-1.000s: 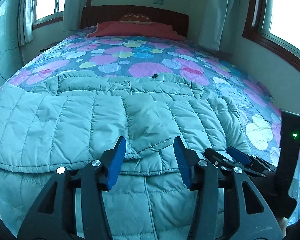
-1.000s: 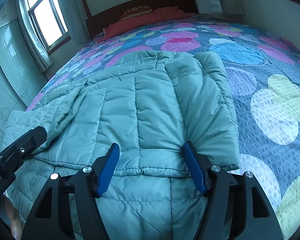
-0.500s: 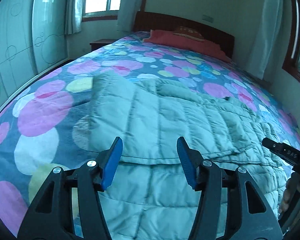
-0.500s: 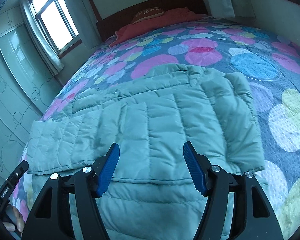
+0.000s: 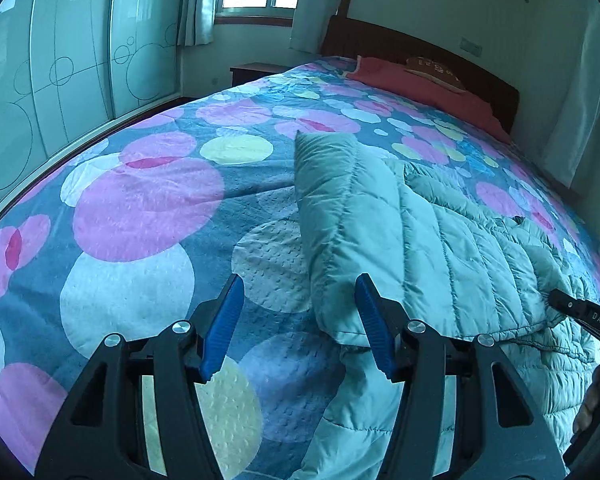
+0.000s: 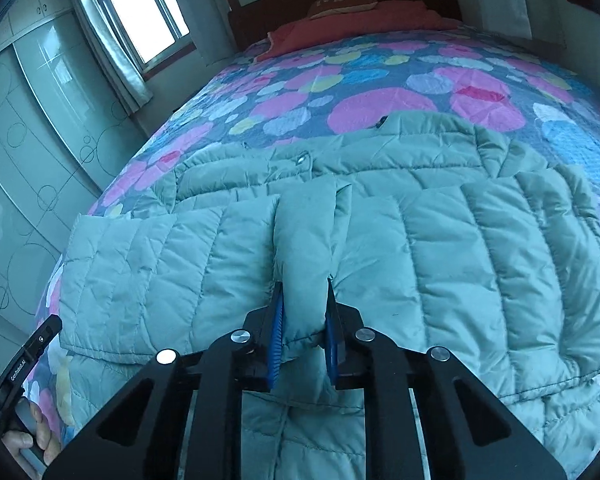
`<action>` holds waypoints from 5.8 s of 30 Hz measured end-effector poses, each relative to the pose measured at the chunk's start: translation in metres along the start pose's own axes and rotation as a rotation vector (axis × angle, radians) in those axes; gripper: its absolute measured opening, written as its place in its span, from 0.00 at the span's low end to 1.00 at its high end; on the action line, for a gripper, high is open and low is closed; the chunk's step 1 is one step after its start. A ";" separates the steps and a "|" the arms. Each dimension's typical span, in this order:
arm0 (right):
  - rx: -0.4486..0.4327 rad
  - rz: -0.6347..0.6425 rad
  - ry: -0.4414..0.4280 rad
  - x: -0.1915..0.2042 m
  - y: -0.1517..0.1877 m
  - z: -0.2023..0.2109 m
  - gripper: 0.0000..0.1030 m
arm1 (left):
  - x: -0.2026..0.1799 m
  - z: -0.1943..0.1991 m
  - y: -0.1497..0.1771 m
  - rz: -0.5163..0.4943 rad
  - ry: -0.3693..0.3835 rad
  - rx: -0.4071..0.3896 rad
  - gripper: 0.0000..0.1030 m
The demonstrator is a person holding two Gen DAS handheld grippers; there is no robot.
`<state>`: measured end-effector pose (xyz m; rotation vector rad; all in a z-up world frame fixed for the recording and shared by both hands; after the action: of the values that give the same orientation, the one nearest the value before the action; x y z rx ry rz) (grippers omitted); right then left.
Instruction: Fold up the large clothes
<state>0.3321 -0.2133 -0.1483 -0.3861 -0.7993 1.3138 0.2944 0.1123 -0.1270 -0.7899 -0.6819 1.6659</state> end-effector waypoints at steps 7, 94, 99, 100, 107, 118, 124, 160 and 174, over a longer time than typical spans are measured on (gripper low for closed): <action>-0.083 -0.041 0.121 -0.073 -0.018 0.043 0.15 | -0.017 -0.006 -0.007 -0.016 0.027 0.004 0.59; 0.044 -0.480 0.094 -0.177 0.225 0.234 0.58 | 0.059 0.159 0.180 0.587 0.134 0.306 0.67; 0.053 -0.545 -0.007 -0.155 0.236 0.236 0.58 | 0.045 0.160 0.182 0.617 0.190 0.301 0.67; 0.055 -0.554 -0.028 -0.150 0.238 0.236 0.58 | 0.042 0.160 0.183 0.639 0.213 0.306 0.67; 0.030 -0.620 -0.152 -0.123 0.242 0.226 0.58 | 0.033 0.147 0.180 0.626 0.230 0.276 0.63; -0.008 -0.592 -0.165 -0.121 0.226 0.205 0.16 | 0.018 0.135 0.181 0.553 0.258 0.275 0.31; -0.034 -0.582 -0.193 -0.118 0.214 0.206 0.06 | 0.019 0.134 0.169 0.557 0.287 0.242 0.04; -0.108 -0.440 -0.128 -0.145 -0.091 -0.001 0.06 | -0.124 -0.136 -0.090 0.189 0.177 0.108 0.02; -0.076 -0.363 -0.090 -0.150 -0.100 -0.030 0.39 | -0.140 -0.159 -0.101 0.098 0.142 0.089 0.62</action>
<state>0.4169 -0.3749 -0.1467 -0.2289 -0.9481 0.9685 0.5022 0.0038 -0.1245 -0.8801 -0.4730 1.6979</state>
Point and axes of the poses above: each gripper's, at about its wrist camera, not at the fingertips, and z roughly against the way its jaws point, x to its left, y to its underside, the point moved 9 cm from there along -z, roughly the way its jaws point, and after that the axes turned 4 degrees about -x, right-handed, at the moved point
